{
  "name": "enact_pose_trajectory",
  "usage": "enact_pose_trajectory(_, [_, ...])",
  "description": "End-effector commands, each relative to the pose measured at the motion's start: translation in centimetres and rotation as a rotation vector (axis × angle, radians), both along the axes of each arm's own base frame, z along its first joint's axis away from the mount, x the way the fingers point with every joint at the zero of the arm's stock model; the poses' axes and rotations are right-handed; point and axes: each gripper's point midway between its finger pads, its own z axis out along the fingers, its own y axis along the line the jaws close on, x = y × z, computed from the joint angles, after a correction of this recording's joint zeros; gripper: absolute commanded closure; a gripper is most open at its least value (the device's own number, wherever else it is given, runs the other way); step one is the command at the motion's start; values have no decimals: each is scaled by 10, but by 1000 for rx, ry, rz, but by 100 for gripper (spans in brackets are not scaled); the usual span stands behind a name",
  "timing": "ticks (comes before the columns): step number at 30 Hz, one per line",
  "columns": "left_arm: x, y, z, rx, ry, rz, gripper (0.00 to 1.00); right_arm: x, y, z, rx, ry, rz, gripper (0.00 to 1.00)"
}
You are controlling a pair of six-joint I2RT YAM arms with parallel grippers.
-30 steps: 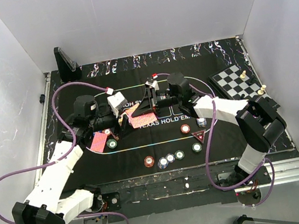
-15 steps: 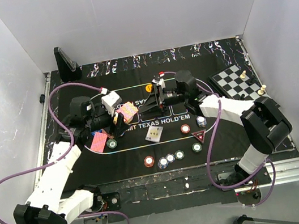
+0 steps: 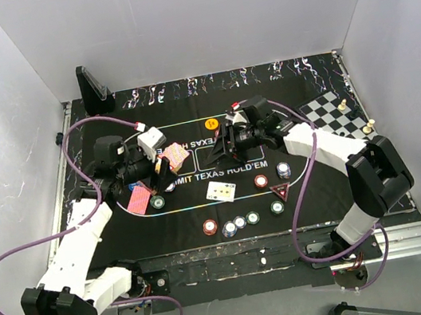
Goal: Distribute texas hold em gaming equipment
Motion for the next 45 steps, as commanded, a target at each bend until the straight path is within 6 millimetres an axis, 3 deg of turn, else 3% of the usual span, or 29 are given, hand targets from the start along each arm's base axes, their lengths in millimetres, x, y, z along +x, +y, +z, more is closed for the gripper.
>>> enact_pose_trajectory(1, [0,3,16,-26,-51,-7,100,-8,-37,-37,-276,-107,35,40])
enact_pose_trajectory(5, [-4,2,25,-48,-53,-16,100,-13,-43,-78,-416,-99,65,33])
enact_pose_trajectory(8, [-8,0,29,-58,-56,-36,100,-9,-46,-97,-480,-107,83,30])
enact_pose_trajectory(13, [-17,1,25,-32,-46,-77,100,-1,-51,-115,-551,-132,84,29])
enact_pose_trajectory(20, [-21,0,42,-59,-74,-77,100,18,-56,-136,-663,-191,65,29])
enact_pose_trajectory(27, [-27,0,50,-66,-61,-79,100,39,-46,-159,-725,-216,52,31])
enact_pose_trajectory(39, [-35,5,55,-57,-86,-63,100,-13,7,-171,-639,-142,179,34])
enact_pose_trajectory(45, [-38,8,57,-47,-100,-54,100,-43,39,-165,-587,-129,276,36])
